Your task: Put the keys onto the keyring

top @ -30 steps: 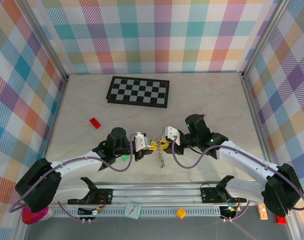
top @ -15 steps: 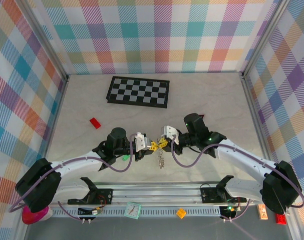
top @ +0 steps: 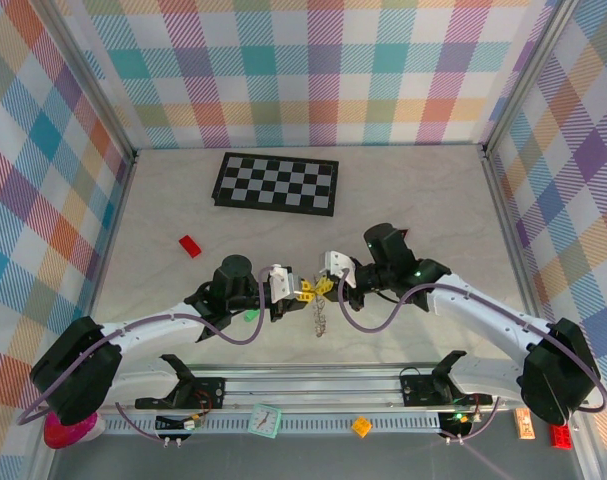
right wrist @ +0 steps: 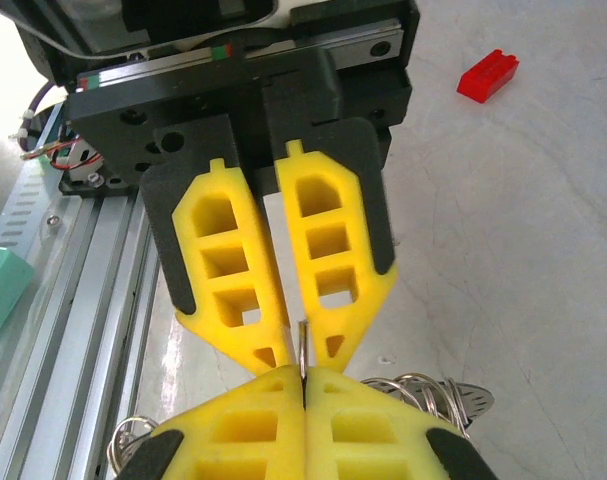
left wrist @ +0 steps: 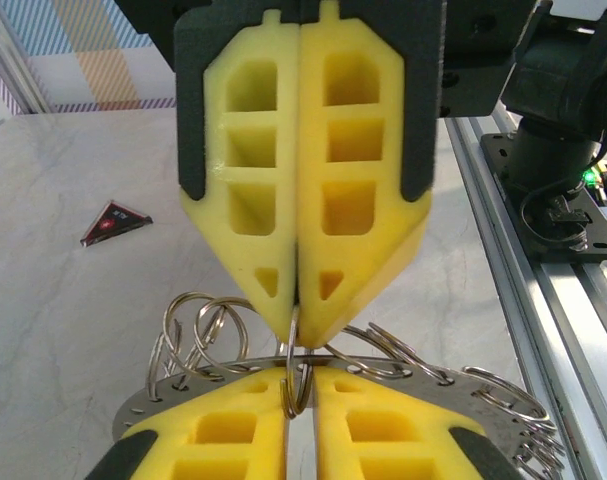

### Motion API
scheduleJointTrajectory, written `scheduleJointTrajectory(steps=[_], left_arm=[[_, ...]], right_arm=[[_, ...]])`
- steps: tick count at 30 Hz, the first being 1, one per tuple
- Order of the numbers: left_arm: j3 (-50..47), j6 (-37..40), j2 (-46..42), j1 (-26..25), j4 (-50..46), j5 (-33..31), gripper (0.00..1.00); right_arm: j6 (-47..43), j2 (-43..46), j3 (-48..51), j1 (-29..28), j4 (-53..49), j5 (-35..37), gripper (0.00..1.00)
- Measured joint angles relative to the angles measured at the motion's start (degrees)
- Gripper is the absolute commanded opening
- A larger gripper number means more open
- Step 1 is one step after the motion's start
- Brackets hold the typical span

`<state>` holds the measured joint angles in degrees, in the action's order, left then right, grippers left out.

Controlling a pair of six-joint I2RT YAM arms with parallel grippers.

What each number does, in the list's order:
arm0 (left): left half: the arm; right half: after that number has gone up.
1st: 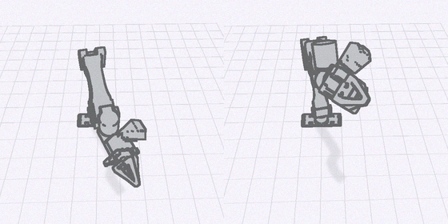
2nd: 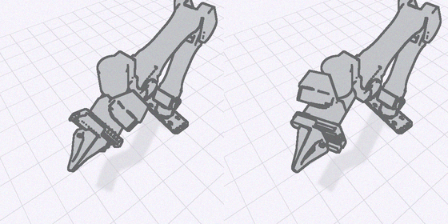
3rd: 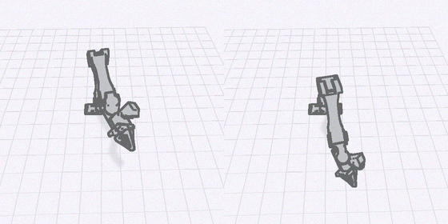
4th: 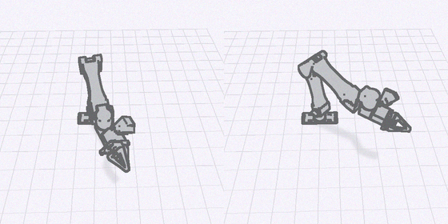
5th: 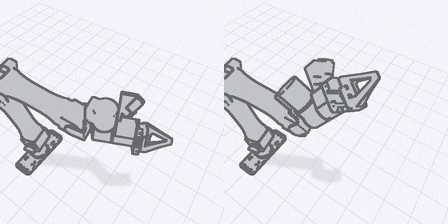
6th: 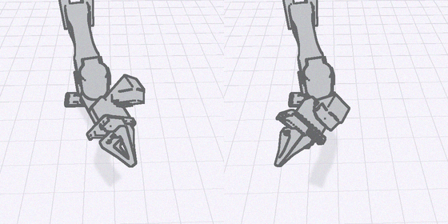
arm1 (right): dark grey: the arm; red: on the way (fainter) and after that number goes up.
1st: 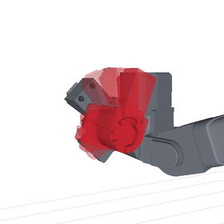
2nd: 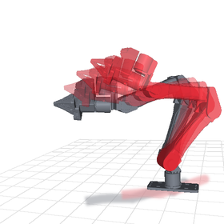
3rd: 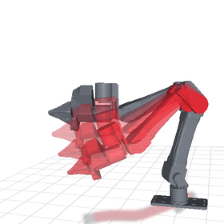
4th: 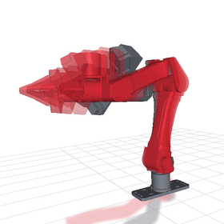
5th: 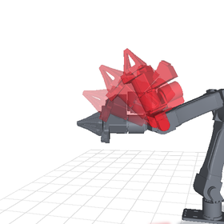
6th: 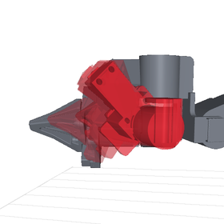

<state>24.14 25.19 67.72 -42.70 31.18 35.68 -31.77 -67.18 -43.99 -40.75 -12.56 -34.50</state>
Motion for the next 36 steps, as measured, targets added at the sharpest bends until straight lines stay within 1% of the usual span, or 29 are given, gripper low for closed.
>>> scheduleJointTrajectory(steps=[3,8,14,18,20,21,22,23,25,28,31,36], left_arm=[[0.0,0.2,-0.5,0.0,-0.9,-0.4,0.16],[0.1,0.2,-0.7,0.0,-1.7,-0.4,0.13],[0.1,0.2,-0.7,-0.3,-3.2,-0.2,0.07],[0.1,0.2,-0.7,-0.3,-4.2,-0.2,0.0],[0.1,0.2,-0.7,-0.3,-4.3,-0.2,0.0],[0.1,0.2,-0.7,-0.3,-4.3,-0.2,0.0],[0.1,0.2,-0.8,-0.3,-4.4,-0.4,0.0],[0.1,0.2,-0.9,-0.3,-4.5,-0.4,0.0],[0.1,0.6,-1.4,-0.3,-4.5,-1.0,0.0],[0.1,1.3,-2.4,-0.3,-5.1,-1.7,0.0],[0.1,1.7,-3.4,-0.3,-6.2,-2.3,0.0],[0.2,2.1,-4.6,-0.3,-8.4,-3.4,0.0]], right_arm=[[-1.0,-0.6,-1.5,-0.5,-2.5,0.7,0.0],[-2.4,-1.7,-2.5,-1.4,-4.6,1.9,0.0],[-3.8,-2.6,-3.4,-2.4,-6.2,3.5,0.0],[-4.6,-3.5,-4.3,-2.8,-7.5,4.4,0.0],[-4.7,-3.7,-4.4,-2.9,-7.7,4.5,0.0],[-4.7,-3.7,-4.4,-2.9,-7.7,4.7,0.05],[-4.5,-3.6,-4.4,-3.0,-7.6,4.9,0.19],[-3.8,-3.5,-4.3,-3.0,-7.3,5.0,0.26],[-2.3,-2.3,-3.4,-2.7,-5.3,5.1,0.33],[1.2,2.5,-0.9,-1.0,-2.3,5.7,0.35],[4.3,6.8,0.7,1.1,0.1,8.2,0.37],[7.9,9.5,1.9,1.9,1.4,12.3,0.36]])
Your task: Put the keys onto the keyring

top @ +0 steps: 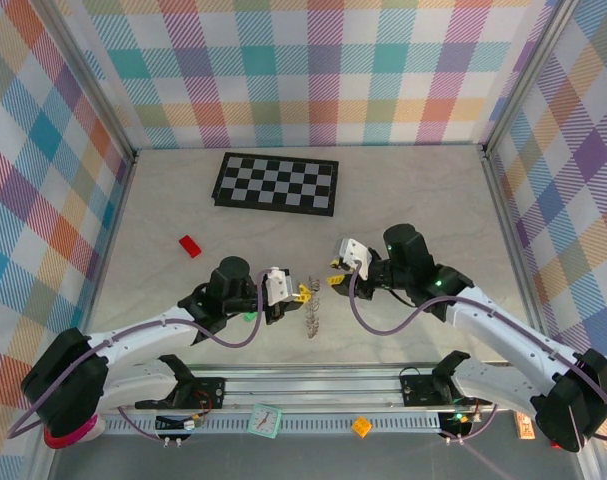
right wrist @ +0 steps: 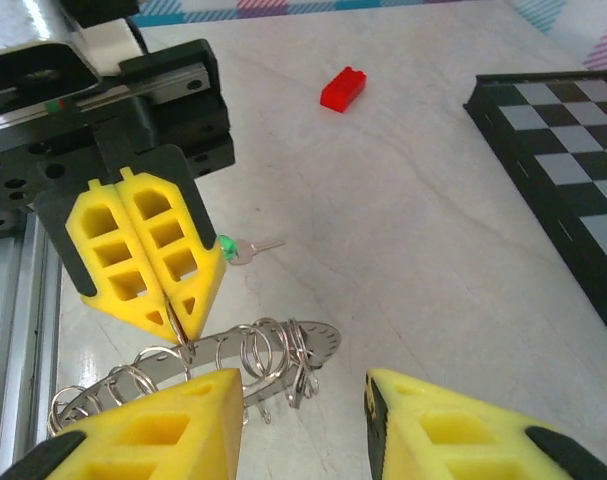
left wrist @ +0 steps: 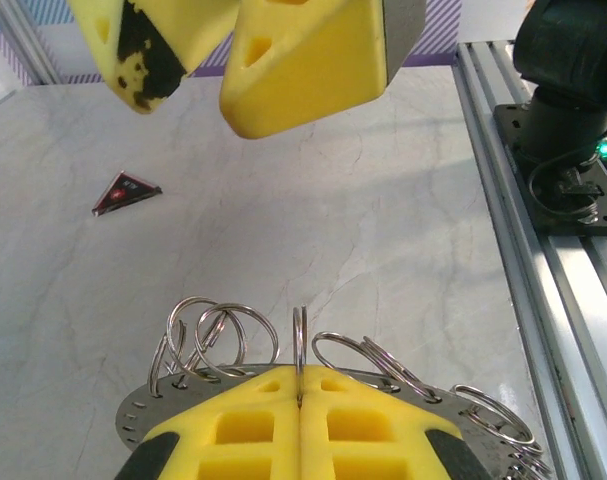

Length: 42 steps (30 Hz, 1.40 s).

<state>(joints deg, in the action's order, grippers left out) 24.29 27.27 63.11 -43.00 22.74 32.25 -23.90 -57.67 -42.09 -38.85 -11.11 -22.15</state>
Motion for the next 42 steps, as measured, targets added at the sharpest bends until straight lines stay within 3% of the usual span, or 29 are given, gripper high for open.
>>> scheduleJointTrajectory(steps=[6,14,20,31,42], left_arm=[[0.1,0.0,-3.3,0.0,-2.6,-5.1,0.0],[3.2,-2.4,-9.7,0.1,-8.0,-17.3,0.0],[5.9,-6.6,-13.5,3.5,-12.9,-26.8,0.0],[6.5,-14.3,-19.5,12.8,-21.0,-43.0,0.0],[4.6,-17.5,-28.0,15.4,-23.3,-53.0,0.0]], right_arm=[[3.2,0.9,0.4,0.0,-0.1,3.3,0.36],[5.3,1.9,0.5,-0.1,-0.5,3.8,0.34],[4.9,-1.0,2.7,-4.6,1.4,2.0,0.35],[5.5,-30.1,-0.3,-19.3,16.5,6.5,0.35],[2.4,-47.8,-11.3,-22.4,27.0,11.8,0.37]])
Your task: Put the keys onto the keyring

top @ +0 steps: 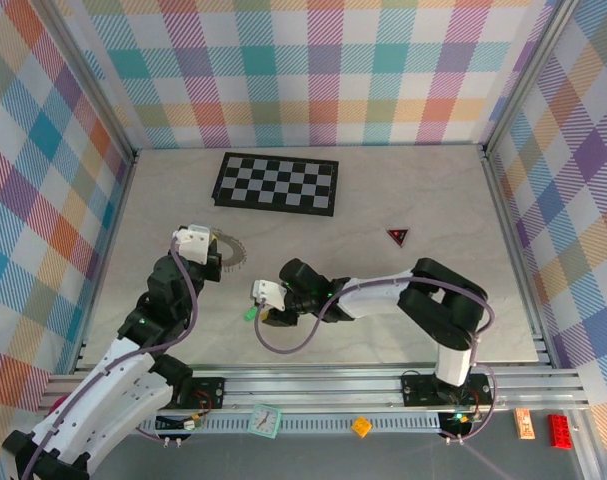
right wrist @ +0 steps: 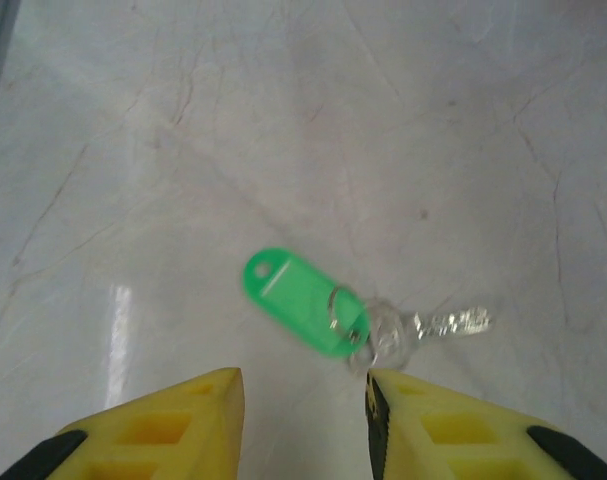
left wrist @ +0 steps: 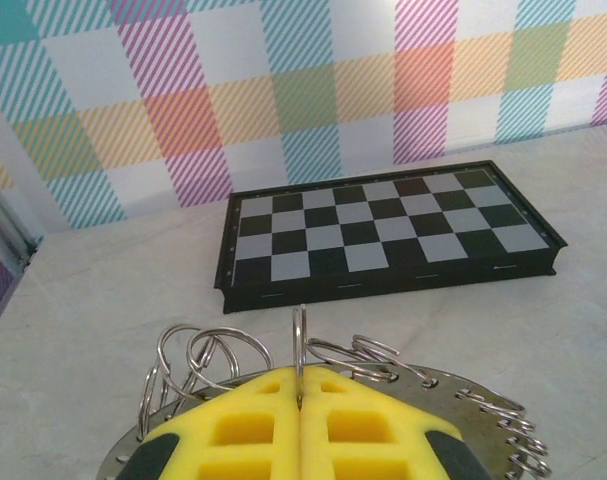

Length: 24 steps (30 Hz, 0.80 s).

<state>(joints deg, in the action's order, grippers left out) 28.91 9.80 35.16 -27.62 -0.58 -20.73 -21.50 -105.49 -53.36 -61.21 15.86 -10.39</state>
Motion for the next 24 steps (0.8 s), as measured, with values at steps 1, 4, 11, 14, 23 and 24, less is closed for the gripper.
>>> scheduleJointTrajectory(steps=[1,4,11,14,23,24], left_arm=[[-0.1,0.0,-0.2,0.0,-0.2,-0.3,0.0],[-0.4,-0.2,-0.9,0.0,-1.0,-0.9,0.0],[-0.6,-0.2,-1.5,0.0,-1.3,-1.5,0.0],[-0.6,-0.2,-1.5,0.0,-1.3,-1.5,0.0],[-0.7,-0.2,-1.5,0.0,-1.3,-1.5,0.0],[-0.7,-0.2,-1.5,0.0,-1.3,-1.5,0.0]], right_arm=[[-0.4,-0.9,-0.9,0.0,0.0,0.1,0.37],[-0.9,-3.2,-3.1,-0.1,0.0,0.2,0.37],[-1.7,-6.7,-6.4,-0.3,-0.5,0.7,0.37],[-1.9,-8.1,-7.9,-0.3,-1.5,0.9,0.36],[-2.5,-9.2,-9.1,-0.3,-3.8,1.6,0.18],[-2.7,-9.2,-9.1,-0.3,-3.8,1.7,0.14]])
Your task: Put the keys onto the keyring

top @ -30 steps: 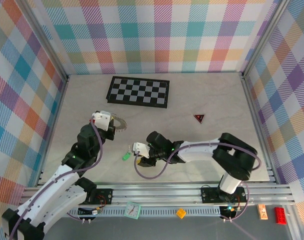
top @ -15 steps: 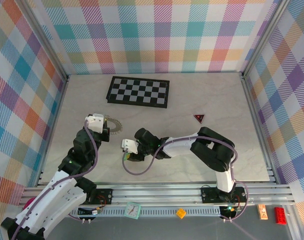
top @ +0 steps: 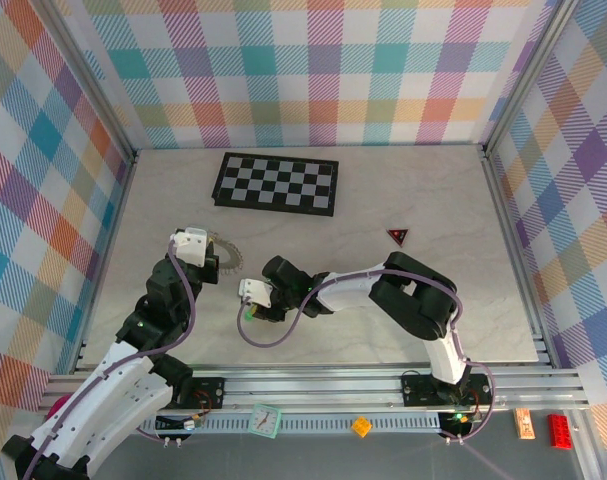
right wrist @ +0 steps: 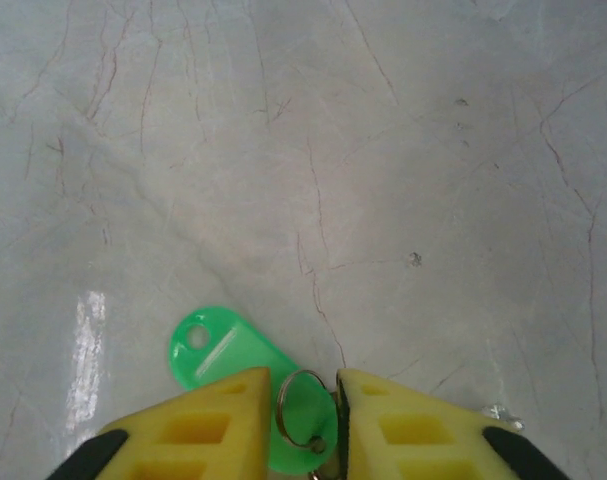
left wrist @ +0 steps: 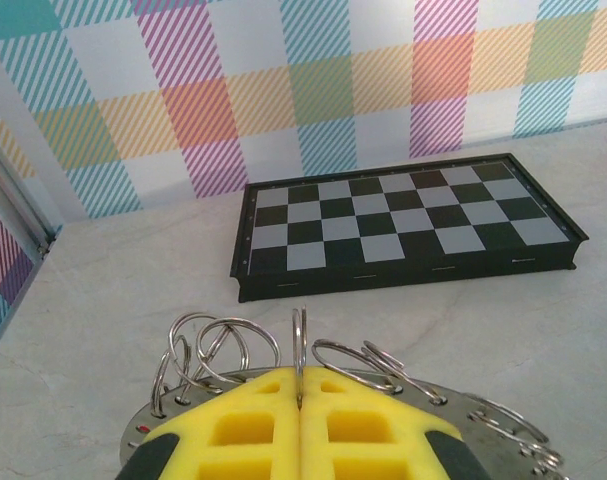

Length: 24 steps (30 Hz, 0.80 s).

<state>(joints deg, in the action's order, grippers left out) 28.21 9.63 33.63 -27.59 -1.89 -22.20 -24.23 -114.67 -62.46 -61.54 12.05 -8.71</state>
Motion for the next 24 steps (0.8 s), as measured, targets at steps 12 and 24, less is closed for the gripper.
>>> scheduleJointTrajectory(steps=[12,24], left_arm=[[0.0,0.0,0.0,0.0,-0.9,1.2,0.0],[0.0,0.7,6.3,0.0,0.9,17.4,0.0]], right_arm=[[-0.3,6.9,6.0,0.0,-1.1,2.1,0.0],[9.3,31.0,23.5,4.2,-2.0,-1.4,0.0]])
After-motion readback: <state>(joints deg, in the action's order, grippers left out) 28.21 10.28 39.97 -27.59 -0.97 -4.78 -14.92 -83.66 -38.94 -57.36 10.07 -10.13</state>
